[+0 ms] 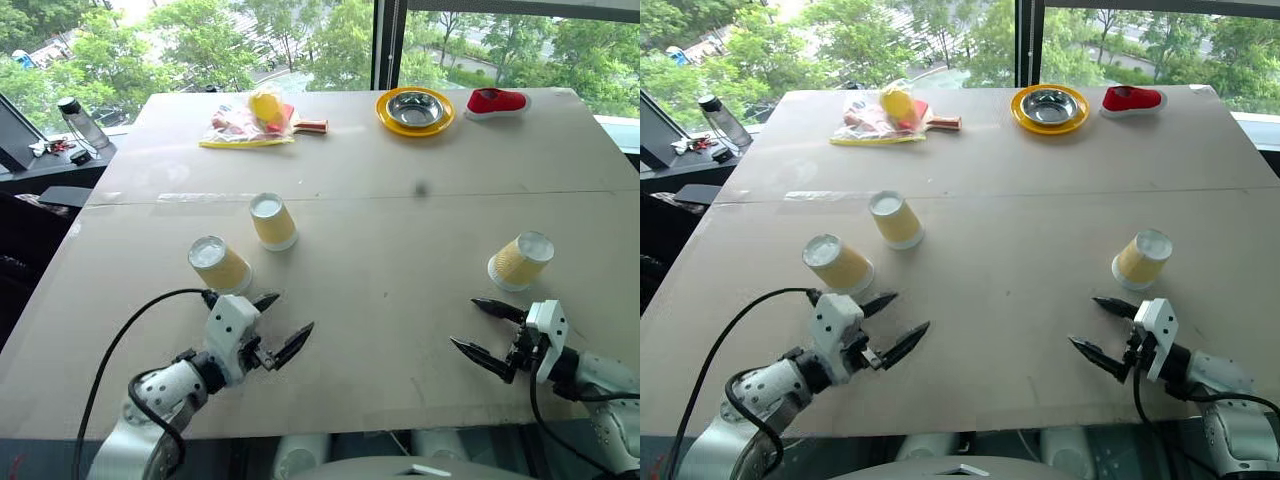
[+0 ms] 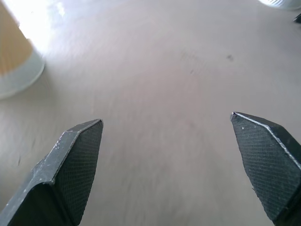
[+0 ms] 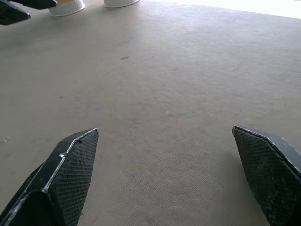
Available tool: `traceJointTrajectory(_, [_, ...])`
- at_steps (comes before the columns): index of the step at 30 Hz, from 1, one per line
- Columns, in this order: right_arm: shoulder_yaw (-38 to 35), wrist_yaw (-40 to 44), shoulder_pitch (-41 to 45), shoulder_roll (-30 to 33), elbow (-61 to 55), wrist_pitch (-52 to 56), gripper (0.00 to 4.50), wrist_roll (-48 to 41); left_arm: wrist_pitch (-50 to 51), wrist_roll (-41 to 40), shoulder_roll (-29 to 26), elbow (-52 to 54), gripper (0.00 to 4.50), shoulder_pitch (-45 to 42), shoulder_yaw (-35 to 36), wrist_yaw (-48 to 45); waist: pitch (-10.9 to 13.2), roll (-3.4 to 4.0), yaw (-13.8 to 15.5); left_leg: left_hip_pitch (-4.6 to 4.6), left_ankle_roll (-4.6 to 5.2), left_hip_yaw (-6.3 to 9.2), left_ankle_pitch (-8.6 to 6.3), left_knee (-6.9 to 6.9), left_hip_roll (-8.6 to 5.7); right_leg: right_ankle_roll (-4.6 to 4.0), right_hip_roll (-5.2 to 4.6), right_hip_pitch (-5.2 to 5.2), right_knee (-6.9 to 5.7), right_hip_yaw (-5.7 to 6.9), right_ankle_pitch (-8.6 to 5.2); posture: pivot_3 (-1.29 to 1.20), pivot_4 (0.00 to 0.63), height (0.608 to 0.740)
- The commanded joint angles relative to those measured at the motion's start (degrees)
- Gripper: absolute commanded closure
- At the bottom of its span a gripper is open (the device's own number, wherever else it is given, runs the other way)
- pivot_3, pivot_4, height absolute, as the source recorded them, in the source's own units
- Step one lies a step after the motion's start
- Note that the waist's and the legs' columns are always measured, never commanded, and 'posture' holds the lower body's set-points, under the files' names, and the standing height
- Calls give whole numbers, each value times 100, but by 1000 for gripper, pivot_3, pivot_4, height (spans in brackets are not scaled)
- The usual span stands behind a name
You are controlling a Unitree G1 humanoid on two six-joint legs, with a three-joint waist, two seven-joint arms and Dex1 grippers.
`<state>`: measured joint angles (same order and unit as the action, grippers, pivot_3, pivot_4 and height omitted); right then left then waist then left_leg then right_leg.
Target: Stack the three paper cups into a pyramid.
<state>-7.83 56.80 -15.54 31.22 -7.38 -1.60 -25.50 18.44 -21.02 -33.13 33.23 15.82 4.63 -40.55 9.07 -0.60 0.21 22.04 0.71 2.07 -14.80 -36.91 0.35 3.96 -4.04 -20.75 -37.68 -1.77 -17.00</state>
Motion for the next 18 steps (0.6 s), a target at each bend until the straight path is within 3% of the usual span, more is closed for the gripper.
traceJointTrajectory(1, [-423, -417, -271, -133, -463, -46, 0, -152, 210, -345, -359, 215, 41, -474, -161, -534, 1, 3, -8, 0, 0, -2, 0, 0, 0, 0, 0, 0, 0, -1, 0, 0, 150, 740])
traceJointTrajectory(4, [-934, -1362, -313, -478, -706, -6, 0, -136, 491, -843, -611, 176, 41, -1192, -177, -991, 7, 6, -42, 0, 0, -5, 0, 3, 0, 1, 2, -3, 0, -5, 0, 0, 150, 740])
traceJointTrajectory(9, [-1238, -2172, 114, -742, -850, 33, 0, -68, 877, -1385, -872, 160, 41, -1892, -176, -1328, 8, 9, -112, -2, -1, -6, 1, 1, -2, 3, 5, -4, -8, -6, 1, 0, 150, 740])
traceJointTrajectory(18, [-1063, -2492, 918, -869, -469, 111, 0, -16, 1306, -1810, -1049, 448, 41, -2183, -97, -1218, 13, 13, -95, 1, 0, -1, 1, 1, 1, 6, 19, -9, -13, -6, 0, 0, 150, 740])
